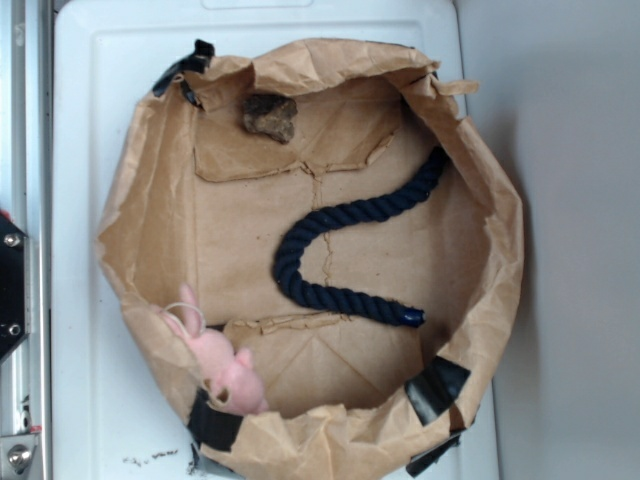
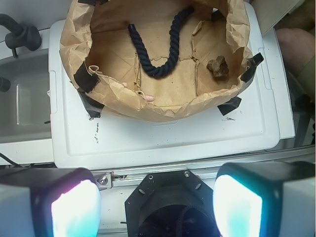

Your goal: Grab the blue rope.

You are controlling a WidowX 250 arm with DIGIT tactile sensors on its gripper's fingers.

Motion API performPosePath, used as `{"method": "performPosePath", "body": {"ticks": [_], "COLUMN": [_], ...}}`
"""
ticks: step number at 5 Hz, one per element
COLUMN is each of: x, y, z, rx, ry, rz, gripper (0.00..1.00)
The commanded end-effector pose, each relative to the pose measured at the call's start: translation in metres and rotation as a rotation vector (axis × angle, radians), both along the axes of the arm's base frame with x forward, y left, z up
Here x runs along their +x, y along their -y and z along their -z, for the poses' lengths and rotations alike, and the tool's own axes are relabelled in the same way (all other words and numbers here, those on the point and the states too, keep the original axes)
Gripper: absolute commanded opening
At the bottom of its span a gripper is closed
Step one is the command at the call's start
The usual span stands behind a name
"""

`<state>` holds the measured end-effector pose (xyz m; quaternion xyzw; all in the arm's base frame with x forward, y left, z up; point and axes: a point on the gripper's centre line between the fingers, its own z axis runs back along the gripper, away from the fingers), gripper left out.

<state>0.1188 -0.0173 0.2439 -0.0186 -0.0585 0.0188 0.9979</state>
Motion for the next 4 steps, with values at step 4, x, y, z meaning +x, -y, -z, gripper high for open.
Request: {"method": "performPosePath", "body": {"ticks": [4], "x": [-0.01], "y": [0.073], "z": [0.006], "rx": [0.008], "ry": [-0.059], "rz": [-0.045], "gripper": [1.0]}}
